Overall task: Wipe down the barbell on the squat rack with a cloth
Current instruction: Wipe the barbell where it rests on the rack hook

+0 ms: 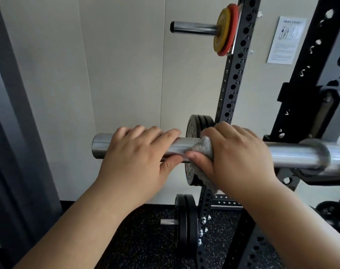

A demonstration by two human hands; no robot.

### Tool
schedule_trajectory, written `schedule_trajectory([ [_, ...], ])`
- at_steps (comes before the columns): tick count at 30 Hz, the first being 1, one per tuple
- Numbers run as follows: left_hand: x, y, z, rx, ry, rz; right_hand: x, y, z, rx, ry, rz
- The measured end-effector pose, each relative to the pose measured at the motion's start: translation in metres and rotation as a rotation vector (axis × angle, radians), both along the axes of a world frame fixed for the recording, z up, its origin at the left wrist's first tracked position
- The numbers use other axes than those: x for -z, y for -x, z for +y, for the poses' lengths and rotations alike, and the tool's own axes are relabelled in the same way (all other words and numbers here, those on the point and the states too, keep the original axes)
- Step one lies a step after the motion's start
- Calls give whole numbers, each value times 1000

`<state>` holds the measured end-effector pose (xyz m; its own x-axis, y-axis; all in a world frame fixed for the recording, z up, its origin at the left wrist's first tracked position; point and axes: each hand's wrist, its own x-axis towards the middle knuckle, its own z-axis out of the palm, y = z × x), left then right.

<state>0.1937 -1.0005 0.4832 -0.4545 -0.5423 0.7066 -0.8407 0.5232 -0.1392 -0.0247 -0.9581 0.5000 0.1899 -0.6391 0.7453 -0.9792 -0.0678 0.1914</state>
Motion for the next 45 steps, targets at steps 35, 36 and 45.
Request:
schedule_trajectory([
  [35, -25, 120, 11, -129, -85, 48, -32, 140, 47, 90, -215, 11],
  [36, -27, 122, 11, -101, -73, 67, -31, 135, 45, 90, -287, 17],
  [45, -16, 171, 32, -23, 21, 33, -55, 164, 73, 213, -503, 184],
])
